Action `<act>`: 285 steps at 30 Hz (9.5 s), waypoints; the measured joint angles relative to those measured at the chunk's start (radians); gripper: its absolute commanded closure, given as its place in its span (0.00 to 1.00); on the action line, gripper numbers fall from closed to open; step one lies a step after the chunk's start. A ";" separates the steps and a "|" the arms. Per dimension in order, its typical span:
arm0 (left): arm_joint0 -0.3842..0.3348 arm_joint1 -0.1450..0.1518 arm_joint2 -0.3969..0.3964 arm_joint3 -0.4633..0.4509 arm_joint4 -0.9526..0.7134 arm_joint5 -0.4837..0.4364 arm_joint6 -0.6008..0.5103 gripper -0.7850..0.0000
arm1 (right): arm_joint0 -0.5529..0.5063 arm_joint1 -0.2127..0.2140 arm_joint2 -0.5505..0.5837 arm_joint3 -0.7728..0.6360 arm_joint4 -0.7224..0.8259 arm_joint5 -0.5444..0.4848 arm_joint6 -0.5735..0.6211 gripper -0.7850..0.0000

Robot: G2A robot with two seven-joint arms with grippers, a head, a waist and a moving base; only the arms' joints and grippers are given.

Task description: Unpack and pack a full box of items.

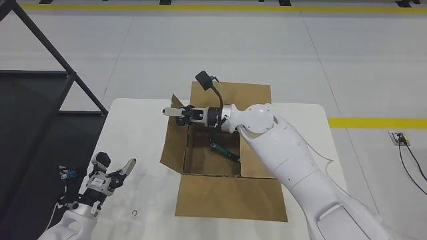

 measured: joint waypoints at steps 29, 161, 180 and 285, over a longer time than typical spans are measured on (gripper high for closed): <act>0.067 -0.001 -0.050 -0.020 -0.034 -0.036 0.023 0.00 | 0.086 -0.191 -0.152 0.270 -0.129 0.097 -0.210 0.00; -0.855 -0.203 0.841 0.431 -0.934 0.271 -0.713 0.00 | -0.993 0.404 0.937 -1.085 -0.073 -0.066 0.156 0.00; -0.915 -0.237 0.884 0.314 -0.918 0.259 -0.646 0.00 | -1.032 0.451 0.945 -1.116 0.144 -0.118 0.333 0.00; 0.246 -0.162 -0.223 -0.309 -1.005 -0.311 -0.360 0.00 | -0.911 0.560 0.606 -1.401 -0.547 0.364 -0.139 0.00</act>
